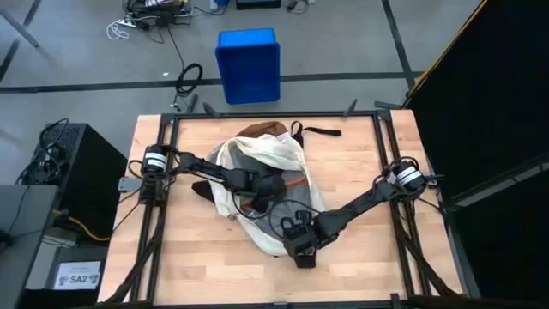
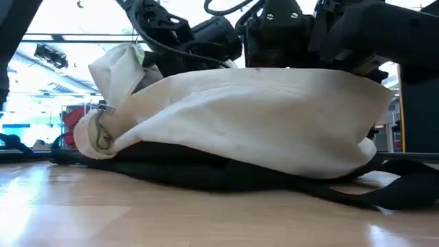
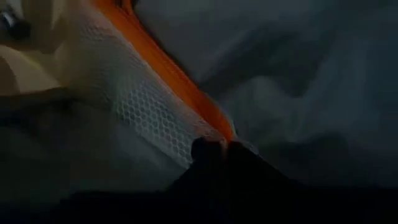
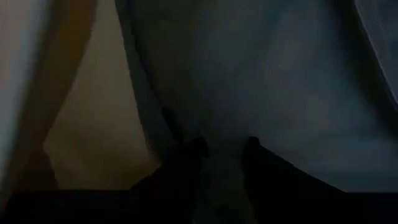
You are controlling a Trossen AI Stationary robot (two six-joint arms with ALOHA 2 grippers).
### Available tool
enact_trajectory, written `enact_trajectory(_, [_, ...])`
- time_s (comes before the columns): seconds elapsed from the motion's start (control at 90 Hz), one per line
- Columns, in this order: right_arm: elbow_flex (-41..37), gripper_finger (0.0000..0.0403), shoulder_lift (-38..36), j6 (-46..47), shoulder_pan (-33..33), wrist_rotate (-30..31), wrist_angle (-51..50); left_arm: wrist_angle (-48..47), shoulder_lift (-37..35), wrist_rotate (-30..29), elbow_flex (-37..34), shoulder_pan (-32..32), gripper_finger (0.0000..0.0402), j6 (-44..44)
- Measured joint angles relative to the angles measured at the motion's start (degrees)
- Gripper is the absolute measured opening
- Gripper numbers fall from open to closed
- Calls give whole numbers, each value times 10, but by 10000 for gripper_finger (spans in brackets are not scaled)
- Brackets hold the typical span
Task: Unpack backpack
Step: Remove the zip bag from the white backpack
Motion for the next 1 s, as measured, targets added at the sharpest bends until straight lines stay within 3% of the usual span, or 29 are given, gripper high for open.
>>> enact_trajectory(0.456, [1, 67, -13, -10, 1, 12, -11, -57, -114, -54, 1, -91, 0, -14])
enact_trajectory(0.556, [1, 58, -37, -18, 1, 62, -22, -64, -126, -56, 1, -101, 0, -31])
enact_trajectory(0.778, [2, 46, -97, -47, -3, 264, -34, -120, -128, -49, 1, -101, 0, -82])
enact_trajectory(1.0, [2, 89, -70, -156, -62, 257, -1, -144, -132, -50, 0, -108, 0, -104])
